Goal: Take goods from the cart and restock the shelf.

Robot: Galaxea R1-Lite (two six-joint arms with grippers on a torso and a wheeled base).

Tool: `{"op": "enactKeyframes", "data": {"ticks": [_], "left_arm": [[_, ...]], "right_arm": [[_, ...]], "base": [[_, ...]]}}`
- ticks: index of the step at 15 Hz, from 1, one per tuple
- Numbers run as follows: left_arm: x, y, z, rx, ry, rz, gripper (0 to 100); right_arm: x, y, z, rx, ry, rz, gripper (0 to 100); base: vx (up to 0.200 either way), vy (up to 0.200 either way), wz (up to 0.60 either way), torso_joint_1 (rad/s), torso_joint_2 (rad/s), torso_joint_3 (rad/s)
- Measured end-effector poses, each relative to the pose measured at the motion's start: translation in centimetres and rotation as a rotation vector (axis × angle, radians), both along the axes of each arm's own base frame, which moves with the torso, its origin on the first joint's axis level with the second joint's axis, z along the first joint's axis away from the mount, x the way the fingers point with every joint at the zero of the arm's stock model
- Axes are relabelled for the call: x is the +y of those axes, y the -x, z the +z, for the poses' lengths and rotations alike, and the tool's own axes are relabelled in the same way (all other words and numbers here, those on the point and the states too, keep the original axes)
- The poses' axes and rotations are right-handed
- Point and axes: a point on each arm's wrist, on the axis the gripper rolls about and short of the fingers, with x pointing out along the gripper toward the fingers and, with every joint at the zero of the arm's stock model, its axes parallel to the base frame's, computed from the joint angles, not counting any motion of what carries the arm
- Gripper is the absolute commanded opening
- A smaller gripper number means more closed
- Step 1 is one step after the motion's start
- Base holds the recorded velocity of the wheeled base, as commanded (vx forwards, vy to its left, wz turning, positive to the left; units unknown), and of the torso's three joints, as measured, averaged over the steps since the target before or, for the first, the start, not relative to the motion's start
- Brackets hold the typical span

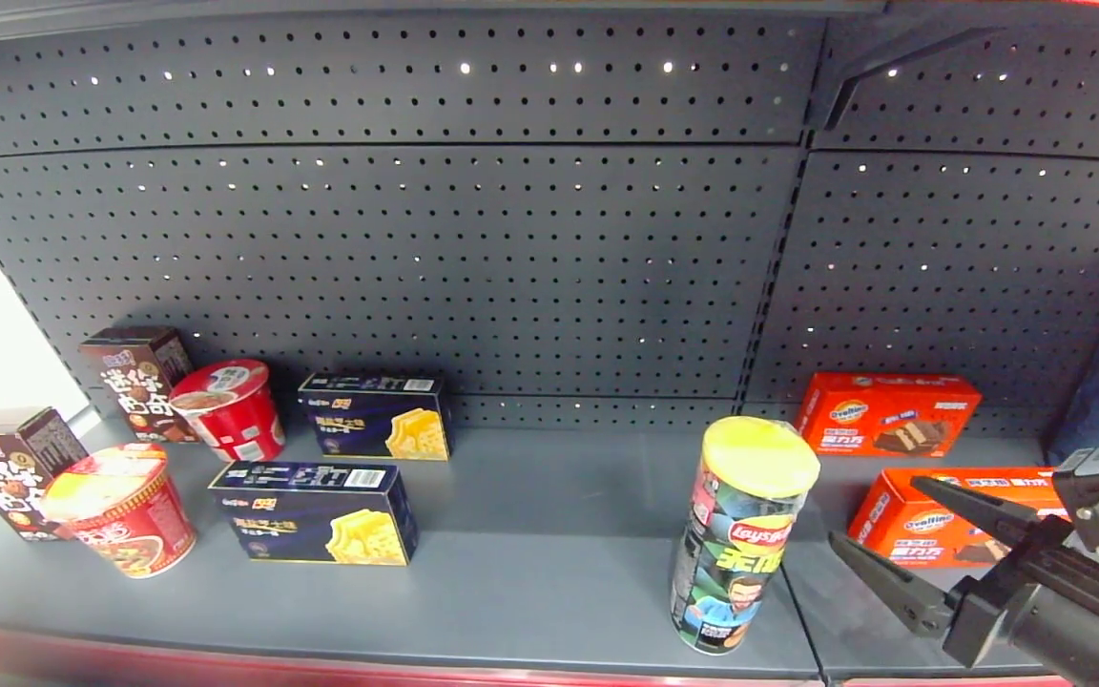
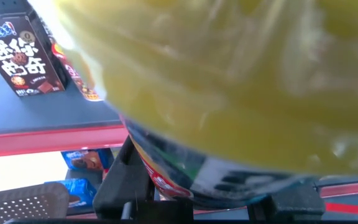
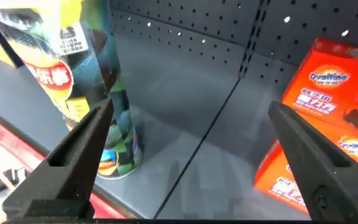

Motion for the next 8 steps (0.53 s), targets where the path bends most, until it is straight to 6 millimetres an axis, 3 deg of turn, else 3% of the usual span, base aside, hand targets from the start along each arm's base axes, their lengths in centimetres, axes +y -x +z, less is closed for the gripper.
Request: {"op": "enactKeyframes", "data": {"ticks": [4,6,8], "left_arm": [[0.0,-0.1,-0.2,0.008,0.012,0.001,0],[0.0,-0.1,-0.2,0.012,0.012,0.001,0],[0.0,-0.2,-0.4,0.019,0.012,-0.001,0]], "right_arm": [[0.8,-3.2,4.5,0.112,0.080,-0.068,100],[0.2,-2.3,6.3,0.178,0.114,-0.116,100],[-0.5,-0.5,5.6,0.214,0.118,-0.150,100]], "base": [[0.000,0.000,0.00,0.000,0.00,0.000],[0.000,0.000,0.00,0.000,0.00,0.000],[0.000,0.000,0.00,0.000,0.00,0.000]]}}
